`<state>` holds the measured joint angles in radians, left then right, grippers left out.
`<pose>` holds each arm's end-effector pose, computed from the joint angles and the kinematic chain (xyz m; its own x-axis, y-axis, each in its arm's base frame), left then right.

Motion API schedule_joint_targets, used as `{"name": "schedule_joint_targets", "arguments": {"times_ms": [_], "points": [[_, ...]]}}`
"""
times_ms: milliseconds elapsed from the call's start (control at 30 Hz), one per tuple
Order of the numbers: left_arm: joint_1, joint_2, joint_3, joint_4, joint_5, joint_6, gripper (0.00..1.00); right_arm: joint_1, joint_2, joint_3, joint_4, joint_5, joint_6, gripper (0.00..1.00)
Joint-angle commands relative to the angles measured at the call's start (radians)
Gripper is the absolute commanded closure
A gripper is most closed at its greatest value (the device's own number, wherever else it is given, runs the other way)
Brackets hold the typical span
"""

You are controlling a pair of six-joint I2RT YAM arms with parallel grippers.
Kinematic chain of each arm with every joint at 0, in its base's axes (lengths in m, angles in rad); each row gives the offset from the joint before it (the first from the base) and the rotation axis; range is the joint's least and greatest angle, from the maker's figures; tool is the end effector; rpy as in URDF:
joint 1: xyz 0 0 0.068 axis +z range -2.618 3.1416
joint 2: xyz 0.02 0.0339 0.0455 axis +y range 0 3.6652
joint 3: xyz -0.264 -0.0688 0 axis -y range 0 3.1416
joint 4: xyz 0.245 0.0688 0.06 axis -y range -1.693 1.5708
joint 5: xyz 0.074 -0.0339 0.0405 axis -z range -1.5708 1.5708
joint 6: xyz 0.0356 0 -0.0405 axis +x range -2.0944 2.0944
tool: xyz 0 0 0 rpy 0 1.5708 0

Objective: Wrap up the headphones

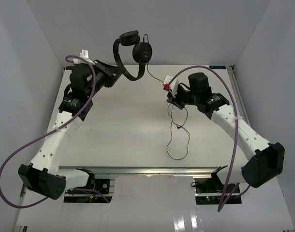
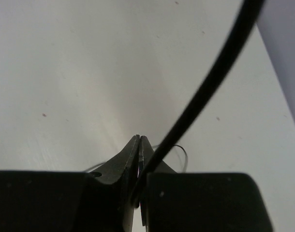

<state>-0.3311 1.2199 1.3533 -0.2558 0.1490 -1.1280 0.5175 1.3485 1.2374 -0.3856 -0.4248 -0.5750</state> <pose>0.2560 -0.0936 0.4401 -0.4659 -0.7847 -0.4089 0.0931 0.4160 -0.9046 0.2582 0.1639 0.3528 0.0688 -0.5310 -0.8446 -0.8677 0.3859 -0.3133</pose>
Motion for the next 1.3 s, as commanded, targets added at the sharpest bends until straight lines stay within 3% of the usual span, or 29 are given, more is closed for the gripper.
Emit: {"name": "schedule_joint_targets", "arguments": {"times_ms": [0, 233, 533, 800, 1267], "points": [[-0.087, 0.051, 0.067, -0.046, -0.175, 0.148, 1.00, 0.009, -0.014, 0.152, -0.277, 0.287, -0.272, 0.92], [-0.156, 0.119, 0.041, -0.059, -0.247, 0.243, 1.00, 0.174, -0.149, 0.155, -0.322, 0.625, -0.551, 0.92], [-0.182, 0.183, 0.016, -0.085, -0.203, 0.334, 1.00, 0.414, -0.233, 0.190, -0.270, 0.906, -0.719, 0.92], [-0.215, 0.190, -0.020, -0.098, -0.157, 0.436, 1.00, 0.506, -0.175, 0.269, -0.187, 0.977, -0.765, 0.92], [-0.218, 0.097, -0.165, -0.094, -0.098, 0.619, 1.00, 0.507, -0.072, 0.348, -0.125, 1.016, -0.810, 0.92]]}}
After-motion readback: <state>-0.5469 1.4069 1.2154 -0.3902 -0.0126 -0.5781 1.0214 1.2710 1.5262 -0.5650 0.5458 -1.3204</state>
